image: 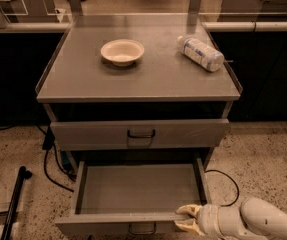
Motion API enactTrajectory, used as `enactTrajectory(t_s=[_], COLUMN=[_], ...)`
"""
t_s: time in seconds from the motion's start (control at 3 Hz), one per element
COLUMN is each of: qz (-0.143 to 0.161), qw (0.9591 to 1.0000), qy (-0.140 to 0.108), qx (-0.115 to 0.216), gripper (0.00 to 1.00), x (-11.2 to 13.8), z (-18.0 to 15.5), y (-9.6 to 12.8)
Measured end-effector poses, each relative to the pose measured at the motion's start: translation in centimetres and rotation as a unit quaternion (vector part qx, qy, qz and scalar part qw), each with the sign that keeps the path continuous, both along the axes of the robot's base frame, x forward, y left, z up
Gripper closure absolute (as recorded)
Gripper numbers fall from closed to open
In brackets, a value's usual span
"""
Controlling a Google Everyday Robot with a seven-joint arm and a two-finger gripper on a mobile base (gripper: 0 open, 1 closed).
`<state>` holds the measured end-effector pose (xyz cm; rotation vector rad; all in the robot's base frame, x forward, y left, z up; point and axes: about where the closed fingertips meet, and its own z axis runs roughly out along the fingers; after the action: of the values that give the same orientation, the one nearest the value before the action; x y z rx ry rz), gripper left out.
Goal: Open middle drawer
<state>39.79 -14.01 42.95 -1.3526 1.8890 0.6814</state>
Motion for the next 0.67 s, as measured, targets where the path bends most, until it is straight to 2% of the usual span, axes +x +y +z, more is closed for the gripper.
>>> enactTrajectory(t_s=[0.33,0.67], qz=[0.000,0.000], qw=[1.0000,1.0000], qy=[0.000,0.000], qx=[0.000,0.000], gripper=[0.62,0.40], x=[0.00,0.00], z=[0.00,0.00], y=[0.01,0.01])
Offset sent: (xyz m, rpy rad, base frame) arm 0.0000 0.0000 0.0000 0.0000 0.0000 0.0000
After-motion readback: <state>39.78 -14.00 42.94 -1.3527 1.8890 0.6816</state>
